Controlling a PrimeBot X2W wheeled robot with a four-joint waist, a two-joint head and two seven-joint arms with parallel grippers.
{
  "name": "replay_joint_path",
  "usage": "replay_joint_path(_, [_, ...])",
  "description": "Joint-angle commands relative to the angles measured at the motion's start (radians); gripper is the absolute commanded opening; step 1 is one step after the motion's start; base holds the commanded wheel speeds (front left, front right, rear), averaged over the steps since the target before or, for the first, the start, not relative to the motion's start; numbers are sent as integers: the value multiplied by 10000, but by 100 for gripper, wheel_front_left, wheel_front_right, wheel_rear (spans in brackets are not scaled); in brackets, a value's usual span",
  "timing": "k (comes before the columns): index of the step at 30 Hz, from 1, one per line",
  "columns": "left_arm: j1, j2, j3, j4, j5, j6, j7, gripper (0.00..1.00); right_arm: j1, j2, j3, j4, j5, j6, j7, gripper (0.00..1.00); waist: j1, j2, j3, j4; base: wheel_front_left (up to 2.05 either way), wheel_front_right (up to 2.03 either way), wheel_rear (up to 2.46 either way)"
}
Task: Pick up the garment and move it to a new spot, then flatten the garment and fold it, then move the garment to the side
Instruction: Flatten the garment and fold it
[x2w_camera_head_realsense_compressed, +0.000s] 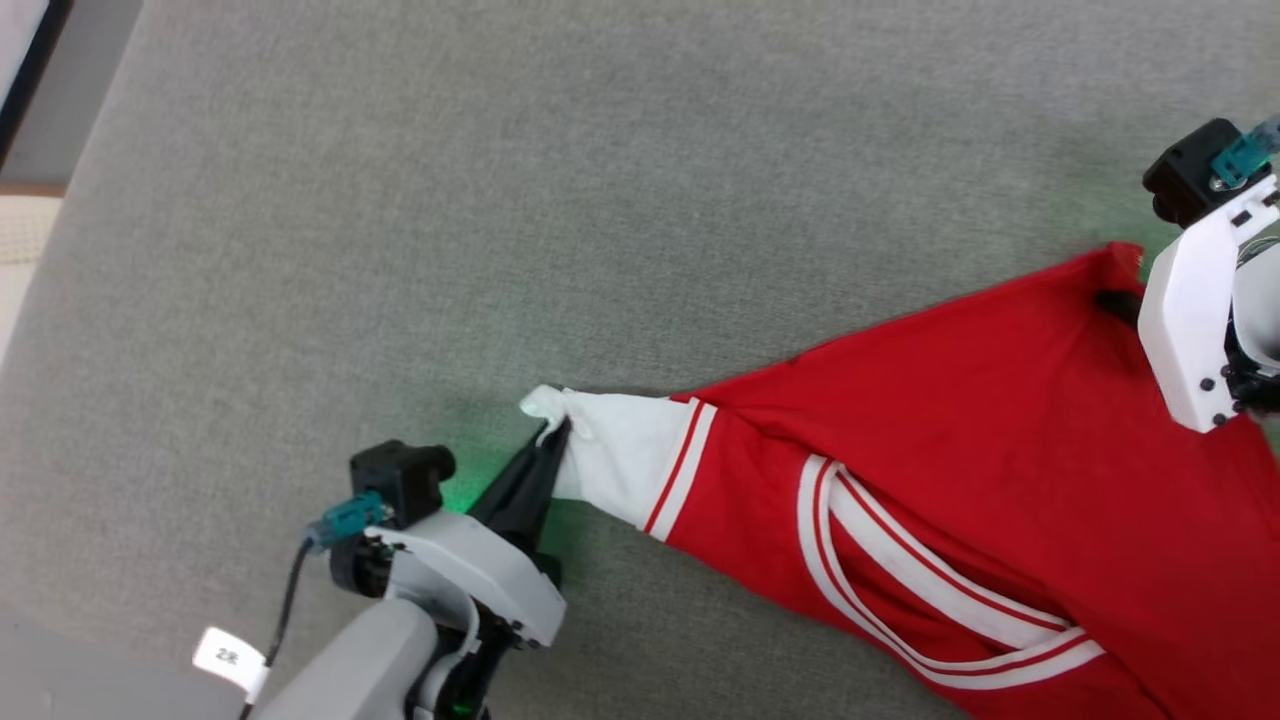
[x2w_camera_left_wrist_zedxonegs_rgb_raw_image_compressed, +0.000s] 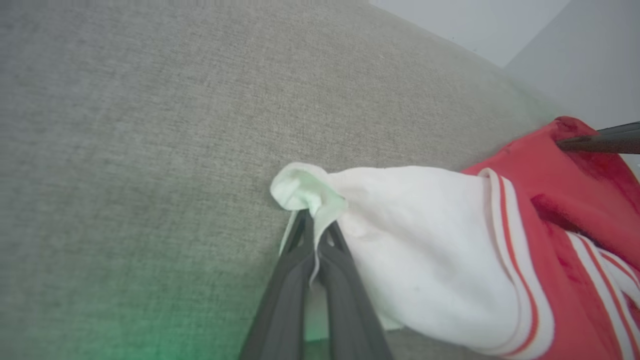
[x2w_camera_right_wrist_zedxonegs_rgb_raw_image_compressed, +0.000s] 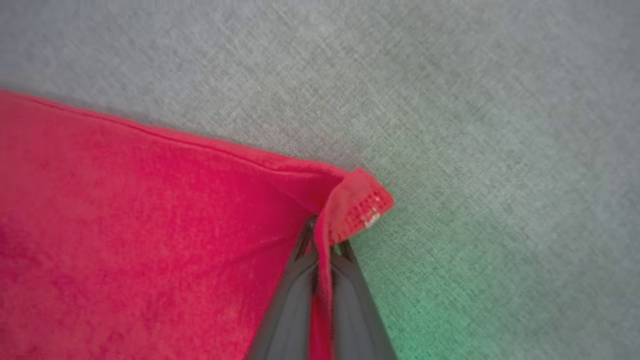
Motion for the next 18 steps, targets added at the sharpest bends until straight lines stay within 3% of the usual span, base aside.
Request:
replay_joint_path(1, [75,77,100,11,-66,23,-28,0,311,62,-63,384,34,-24,-225,0,0,-1,-238,-215,0,0,0])
replay_joint_path(6, [193,256,538,-483,-212,-110,-99,0,23,649,-1565,1406,125,-21,-1794,0,0,-1,-564,-585,0,0,0])
replay_joint_path(11, [-62,510,1087,-1088,-436,-508,-143,0,-238,1270,-3067,2502,-20,-21,-2948,0,0,-1,-704,-1016,0,0,0])
replay_joint_path(18, [-2323,890,1561,-487,-986,-1249,559,0,-1314,2256,-4803,3926,-622,-21,-4232,0,0,-1,-531,-1475,0,0,0])
